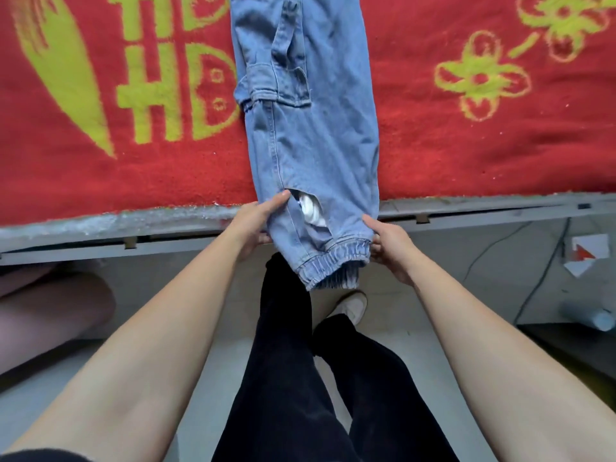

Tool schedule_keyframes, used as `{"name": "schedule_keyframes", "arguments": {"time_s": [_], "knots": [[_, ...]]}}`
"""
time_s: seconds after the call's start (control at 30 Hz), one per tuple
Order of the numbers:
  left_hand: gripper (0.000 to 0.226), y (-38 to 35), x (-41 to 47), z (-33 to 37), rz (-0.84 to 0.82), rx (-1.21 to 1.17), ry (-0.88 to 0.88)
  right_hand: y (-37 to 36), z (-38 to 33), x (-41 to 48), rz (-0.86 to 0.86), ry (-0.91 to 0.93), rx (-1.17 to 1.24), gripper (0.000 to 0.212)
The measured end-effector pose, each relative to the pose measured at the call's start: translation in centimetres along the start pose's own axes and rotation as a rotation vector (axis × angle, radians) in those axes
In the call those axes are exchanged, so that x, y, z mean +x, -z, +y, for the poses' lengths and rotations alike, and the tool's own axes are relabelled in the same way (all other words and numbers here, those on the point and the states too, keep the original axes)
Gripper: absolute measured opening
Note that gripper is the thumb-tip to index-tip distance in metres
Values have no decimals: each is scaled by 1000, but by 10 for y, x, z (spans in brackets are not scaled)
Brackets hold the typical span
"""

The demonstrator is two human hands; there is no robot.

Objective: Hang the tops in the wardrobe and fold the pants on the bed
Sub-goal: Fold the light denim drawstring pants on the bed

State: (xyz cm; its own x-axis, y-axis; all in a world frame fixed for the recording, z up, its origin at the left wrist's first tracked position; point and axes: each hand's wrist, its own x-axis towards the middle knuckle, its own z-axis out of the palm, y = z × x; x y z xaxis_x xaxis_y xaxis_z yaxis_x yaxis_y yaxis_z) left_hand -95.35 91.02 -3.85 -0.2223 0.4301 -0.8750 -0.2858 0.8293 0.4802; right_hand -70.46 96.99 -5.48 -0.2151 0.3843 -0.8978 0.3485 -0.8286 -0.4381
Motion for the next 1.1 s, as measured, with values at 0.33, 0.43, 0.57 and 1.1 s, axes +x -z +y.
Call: {"name": "schedule_keyframes", "arguments": {"time_s": [0.33, 0.43, 0.57, 1.1], "knots": [[28, 1, -21, 16, -176, -215, 219, -2, -67, -22, -69, 51, 128, 22], [20, 11, -9, 69, -220, -422, 189, -17, -121, -8, -42, 105, 240, 20], [35, 28, 28, 135, -120, -1004, 83, -26, -192, 26, 25, 170, 541, 32], [63, 26, 130, 194, 419, 456, -343, -48, -239, 106, 595, 412, -945, 73]]}}
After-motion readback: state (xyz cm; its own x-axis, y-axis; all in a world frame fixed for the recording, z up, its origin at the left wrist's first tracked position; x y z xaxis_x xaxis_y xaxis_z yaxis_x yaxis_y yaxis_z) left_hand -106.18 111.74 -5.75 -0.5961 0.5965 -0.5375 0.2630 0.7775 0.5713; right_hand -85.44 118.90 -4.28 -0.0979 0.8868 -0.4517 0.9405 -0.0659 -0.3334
